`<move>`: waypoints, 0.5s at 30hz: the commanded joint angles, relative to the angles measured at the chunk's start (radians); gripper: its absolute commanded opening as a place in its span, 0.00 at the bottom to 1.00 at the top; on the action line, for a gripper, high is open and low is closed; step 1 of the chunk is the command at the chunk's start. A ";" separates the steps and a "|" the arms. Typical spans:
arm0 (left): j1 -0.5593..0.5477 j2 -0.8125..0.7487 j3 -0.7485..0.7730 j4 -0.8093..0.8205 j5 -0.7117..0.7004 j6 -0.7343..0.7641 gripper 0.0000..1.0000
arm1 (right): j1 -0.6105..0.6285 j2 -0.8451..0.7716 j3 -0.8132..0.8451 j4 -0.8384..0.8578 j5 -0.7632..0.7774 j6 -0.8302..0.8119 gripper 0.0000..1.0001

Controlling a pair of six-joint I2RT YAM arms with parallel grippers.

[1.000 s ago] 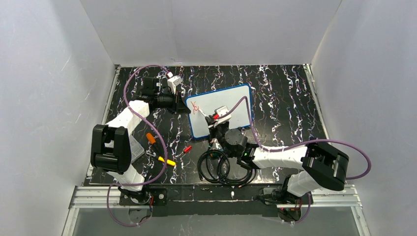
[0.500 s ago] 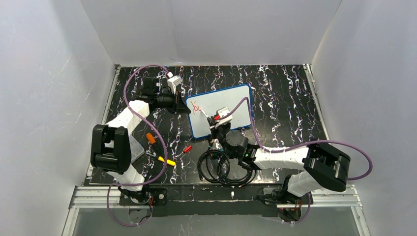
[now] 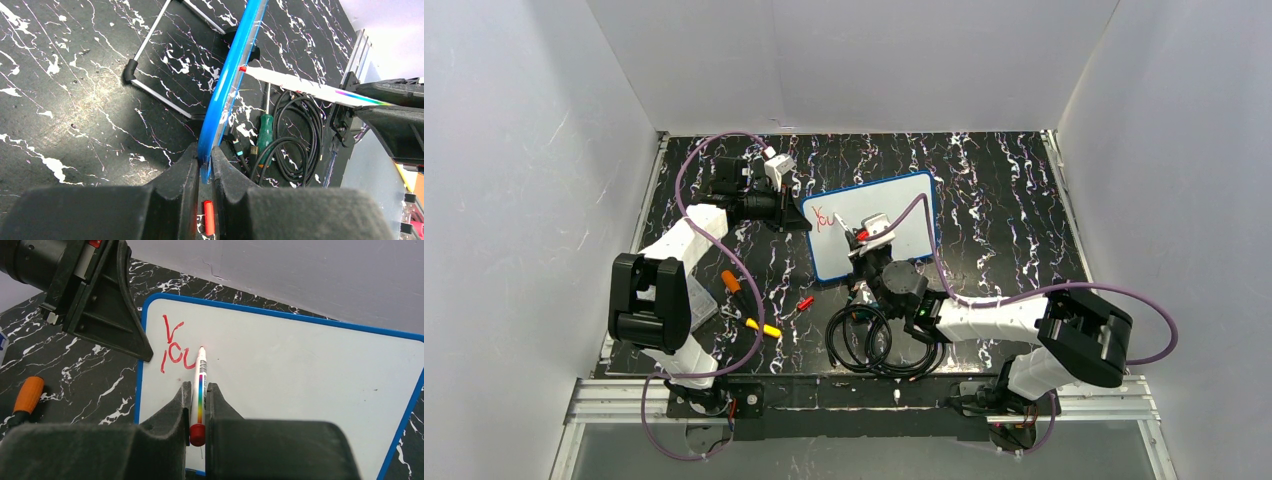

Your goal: Write a sentence on the whiteboard

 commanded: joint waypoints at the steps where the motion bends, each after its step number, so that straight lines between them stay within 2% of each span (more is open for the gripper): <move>1: -0.003 -0.058 0.016 -0.030 0.013 0.016 0.00 | -0.001 0.000 0.013 0.047 0.016 0.012 0.01; 15: -0.003 -0.058 0.016 -0.030 0.013 0.017 0.00 | 0.008 -0.045 -0.064 -0.034 0.038 0.103 0.01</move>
